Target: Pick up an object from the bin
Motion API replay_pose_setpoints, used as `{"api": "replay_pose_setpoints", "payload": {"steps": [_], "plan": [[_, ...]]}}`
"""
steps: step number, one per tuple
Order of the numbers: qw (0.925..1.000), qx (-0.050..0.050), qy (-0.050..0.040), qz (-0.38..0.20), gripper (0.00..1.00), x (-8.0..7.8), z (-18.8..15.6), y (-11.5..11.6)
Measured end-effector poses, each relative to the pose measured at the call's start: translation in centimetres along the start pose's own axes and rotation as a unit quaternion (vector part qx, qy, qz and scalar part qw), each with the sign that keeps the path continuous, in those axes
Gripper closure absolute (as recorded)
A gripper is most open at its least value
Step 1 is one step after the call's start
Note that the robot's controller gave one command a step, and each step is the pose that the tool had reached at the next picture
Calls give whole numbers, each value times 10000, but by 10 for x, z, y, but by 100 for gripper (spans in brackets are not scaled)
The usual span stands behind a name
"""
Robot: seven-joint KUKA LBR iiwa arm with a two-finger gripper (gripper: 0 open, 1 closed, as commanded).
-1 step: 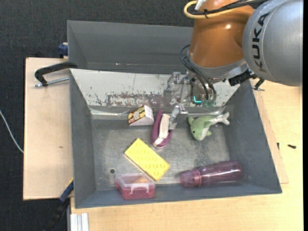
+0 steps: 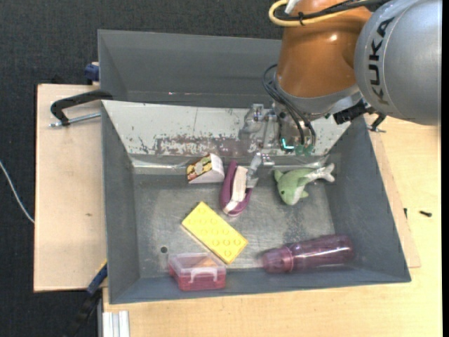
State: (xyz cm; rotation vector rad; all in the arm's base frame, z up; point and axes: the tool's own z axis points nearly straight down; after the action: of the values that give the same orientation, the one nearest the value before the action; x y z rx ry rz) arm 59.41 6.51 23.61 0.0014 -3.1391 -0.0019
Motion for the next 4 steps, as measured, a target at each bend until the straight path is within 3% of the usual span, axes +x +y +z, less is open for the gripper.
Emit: {"api": "replay_pose_setpoints", "payload": {"steps": [1,2,3,4], "plan": [[9997,1,-52,-246,100,0,-99,-8],[9997,0,-44,-245,100,0,-98,-8],[9989,2,-59,-470,100,-1,-48,-3],[9846,5,-20,-1750,0,6,33,-32]]}}
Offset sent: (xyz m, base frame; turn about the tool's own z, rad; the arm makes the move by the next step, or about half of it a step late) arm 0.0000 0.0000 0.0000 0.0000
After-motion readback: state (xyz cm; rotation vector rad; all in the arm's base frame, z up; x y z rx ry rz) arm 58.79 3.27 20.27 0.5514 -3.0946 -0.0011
